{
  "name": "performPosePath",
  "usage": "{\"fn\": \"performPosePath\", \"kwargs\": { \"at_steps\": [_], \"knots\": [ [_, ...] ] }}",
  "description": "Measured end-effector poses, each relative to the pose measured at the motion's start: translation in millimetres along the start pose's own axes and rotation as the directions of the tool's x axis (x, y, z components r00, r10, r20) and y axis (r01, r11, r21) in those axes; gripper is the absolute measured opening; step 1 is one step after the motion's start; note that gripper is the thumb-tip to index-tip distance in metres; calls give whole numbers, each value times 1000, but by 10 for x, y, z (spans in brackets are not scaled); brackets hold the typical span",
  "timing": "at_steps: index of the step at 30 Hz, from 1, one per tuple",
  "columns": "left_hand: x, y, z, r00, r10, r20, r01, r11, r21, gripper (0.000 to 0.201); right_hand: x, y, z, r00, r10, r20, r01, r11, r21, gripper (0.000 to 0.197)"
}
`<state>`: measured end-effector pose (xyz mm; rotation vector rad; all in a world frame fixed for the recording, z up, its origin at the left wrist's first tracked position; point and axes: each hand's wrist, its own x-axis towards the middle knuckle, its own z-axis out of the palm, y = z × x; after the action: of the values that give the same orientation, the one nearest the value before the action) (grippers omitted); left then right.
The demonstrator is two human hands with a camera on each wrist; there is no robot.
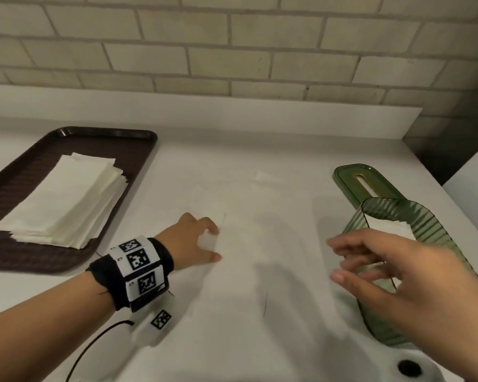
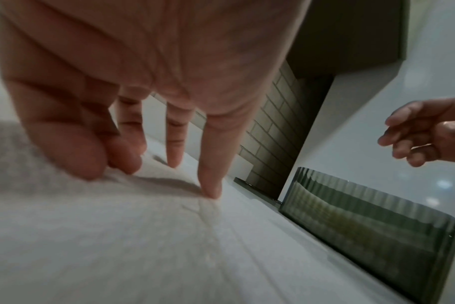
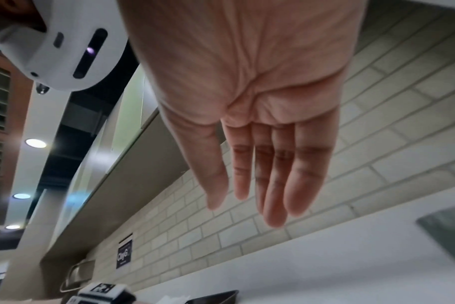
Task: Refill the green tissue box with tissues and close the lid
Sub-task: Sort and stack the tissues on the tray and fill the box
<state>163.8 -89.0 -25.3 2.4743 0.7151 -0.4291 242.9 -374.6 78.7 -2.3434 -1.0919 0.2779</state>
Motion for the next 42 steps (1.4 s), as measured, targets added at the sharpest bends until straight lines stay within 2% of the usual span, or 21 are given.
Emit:
{"fn": "performPosePath", "kwargs": {
  "at_steps": [3,7,14,17,22,24,25,26,27,28,32,38,40,42],
  "knots": [
    [13,-19,15,1000,-8,7,9,999,-44,51,206,-99,262,988,37,151,-36,999,-12,24],
    [20,-7,63,1000,-15,-8,14,996,-85,47,589,-163,498,944,118,307,-93,991,-95,46],
    [-4,-29,87,1000,10,-26,-13,992,-126,47,1370,-168,862,901,220,374,-111,950,-290,74],
    [-24,-65,78,1000,23,-3,-23,988,-154,54,1590,-198,996,859,263,439,-88,921,-379,80],
    [-61,-211,-38,997,37,73,-19,972,-232,77,1774,-208,1092,833,318,453,-88,884,-459,74],
    [-72,-285,-100,997,34,64,-21,982,-190,77,1807,-199,1106,824,328,463,-78,874,-480,63],
    [-81,-319,-131,998,31,51,-23,989,-148,76,1818,-180,1104,824,323,465,-72,875,-479,50],
    [-90,-353,-157,999,33,36,-29,994,-108,75,1808,-173,1085,839,302,453,-64,881,-469,32],
    [-97,-387,-178,999,40,29,-38,996,-83,74,1787,-157,1058,853,278,442,-56,890,-452,25],
    [-108,-418,-201,998,52,29,-50,996,-72,73,1747,-156,1011,868,255,426,-55,902,-428,30],
    [-121,-502,-260,997,60,50,-58,998,-38,64,1468,-139,735,941,154,302,-52,946,-321,23],
    [98,-353,-352,991,13,133,-2,996,-86,44,846,-116,305,975,141,171,-127,988,-89,14],
    [195,-286,-381,986,-1,166,14,997,-80,43,614,-84,208,981,134,142,-145,987,73,28],
    [282,-221,-389,982,-24,187,41,996,-85,43,399,-9,145,987,157,43,-163,958,235,38]
  ]
}}
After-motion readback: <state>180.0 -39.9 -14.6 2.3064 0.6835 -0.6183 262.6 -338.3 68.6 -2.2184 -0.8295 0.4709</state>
